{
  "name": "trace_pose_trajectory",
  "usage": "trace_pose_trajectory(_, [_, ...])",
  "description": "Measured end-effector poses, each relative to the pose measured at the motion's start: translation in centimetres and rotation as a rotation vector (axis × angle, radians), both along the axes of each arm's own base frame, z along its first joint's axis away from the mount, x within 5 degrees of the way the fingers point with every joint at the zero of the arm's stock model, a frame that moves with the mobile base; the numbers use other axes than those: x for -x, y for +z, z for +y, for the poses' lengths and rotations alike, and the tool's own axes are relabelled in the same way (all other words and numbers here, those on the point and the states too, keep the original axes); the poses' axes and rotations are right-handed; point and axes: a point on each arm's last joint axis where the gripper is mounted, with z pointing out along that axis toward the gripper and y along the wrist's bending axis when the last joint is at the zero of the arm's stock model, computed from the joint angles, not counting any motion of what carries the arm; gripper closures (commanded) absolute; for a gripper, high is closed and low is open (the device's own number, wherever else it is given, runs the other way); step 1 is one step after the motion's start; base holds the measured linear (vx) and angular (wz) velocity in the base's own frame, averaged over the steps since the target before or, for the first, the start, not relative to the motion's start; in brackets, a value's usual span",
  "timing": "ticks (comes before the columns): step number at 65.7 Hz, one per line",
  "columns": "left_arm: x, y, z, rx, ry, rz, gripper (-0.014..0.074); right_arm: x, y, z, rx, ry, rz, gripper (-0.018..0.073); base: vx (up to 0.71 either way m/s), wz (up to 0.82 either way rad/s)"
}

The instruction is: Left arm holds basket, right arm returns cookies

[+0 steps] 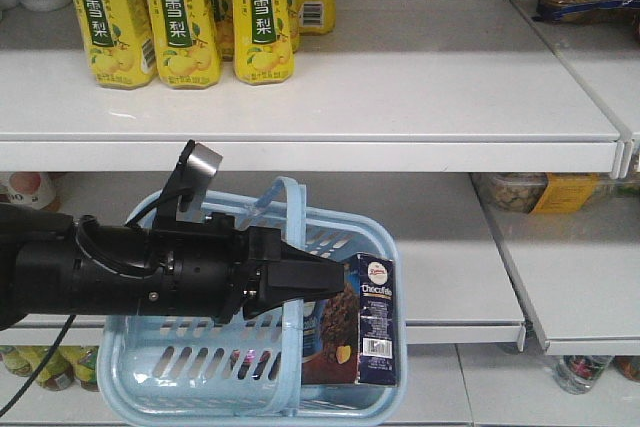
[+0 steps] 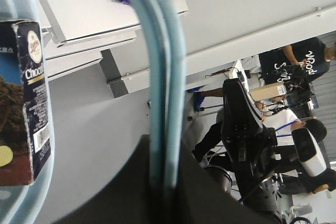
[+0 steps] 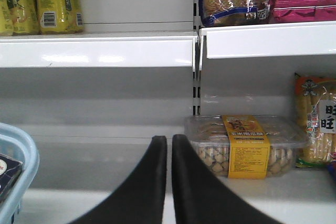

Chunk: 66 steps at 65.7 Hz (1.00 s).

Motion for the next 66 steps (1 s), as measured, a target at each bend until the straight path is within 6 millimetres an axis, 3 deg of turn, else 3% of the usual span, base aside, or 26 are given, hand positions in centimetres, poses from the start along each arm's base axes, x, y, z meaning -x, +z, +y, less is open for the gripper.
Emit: trace_pose_trajectory(66, [0.00, 0.00, 0.00, 0.000, 0.000, 0.000, 0.0599, 0.00, 0.00, 0.00, 0.000, 0.000, 0.000, 0.0566, 0.02, 0.01])
